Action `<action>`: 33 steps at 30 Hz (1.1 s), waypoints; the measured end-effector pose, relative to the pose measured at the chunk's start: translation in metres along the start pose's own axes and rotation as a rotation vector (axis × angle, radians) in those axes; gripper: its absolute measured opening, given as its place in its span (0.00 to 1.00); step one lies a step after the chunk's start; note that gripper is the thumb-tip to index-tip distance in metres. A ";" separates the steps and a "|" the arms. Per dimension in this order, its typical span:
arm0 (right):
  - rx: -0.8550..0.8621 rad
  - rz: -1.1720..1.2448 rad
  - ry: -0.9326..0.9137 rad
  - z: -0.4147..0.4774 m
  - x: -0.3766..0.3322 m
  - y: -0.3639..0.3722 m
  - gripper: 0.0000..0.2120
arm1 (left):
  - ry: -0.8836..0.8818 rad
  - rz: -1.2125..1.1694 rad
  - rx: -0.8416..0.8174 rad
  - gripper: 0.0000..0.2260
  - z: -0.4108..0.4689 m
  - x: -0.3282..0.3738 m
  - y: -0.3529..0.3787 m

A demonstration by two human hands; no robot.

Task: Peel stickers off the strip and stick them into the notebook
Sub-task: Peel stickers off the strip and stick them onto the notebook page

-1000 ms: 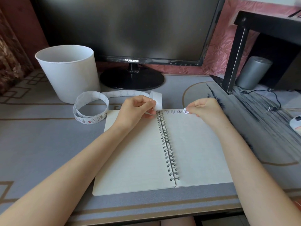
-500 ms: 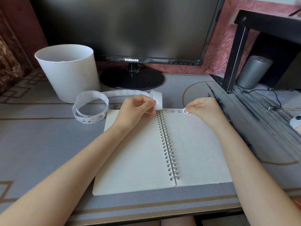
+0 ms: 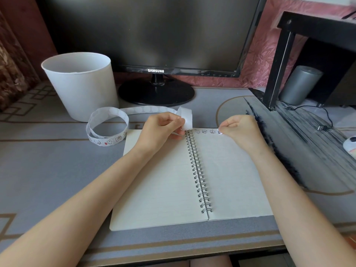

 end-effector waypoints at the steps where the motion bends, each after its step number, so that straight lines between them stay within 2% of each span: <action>1: 0.006 -0.013 -0.003 0.000 0.000 0.000 0.07 | 0.000 -0.002 -0.001 0.06 0.000 0.000 0.000; 6: 0.021 -0.075 -0.010 -0.001 0.001 0.000 0.05 | -0.003 -0.008 0.006 0.06 0.000 0.000 0.000; 11: 0.010 0.027 -0.003 0.003 0.005 -0.002 0.07 | -0.007 -0.008 0.009 0.06 -0.001 0.000 0.000; 21: 0.026 0.016 -0.026 0.007 0.011 -0.005 0.04 | -0.015 -0.018 0.000 0.07 -0.001 -0.001 0.001; 25: -0.026 0.034 -0.010 0.006 0.011 -0.004 0.10 | -0.017 -0.015 -0.001 0.07 -0.001 0.000 0.000; 33: -0.005 0.003 -0.004 0.010 0.014 -0.004 0.05 | -0.021 -0.015 0.004 0.06 0.000 -0.001 0.000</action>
Point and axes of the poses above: each hand's wrist, its own z-axis towards the middle knuckle, its own y-axis out of the palm, x = y × z, the point moved 4 cm from there along z, towards the middle knuckle, and after that the axes turned 11 degrees about -x, right-handed, at the moved point
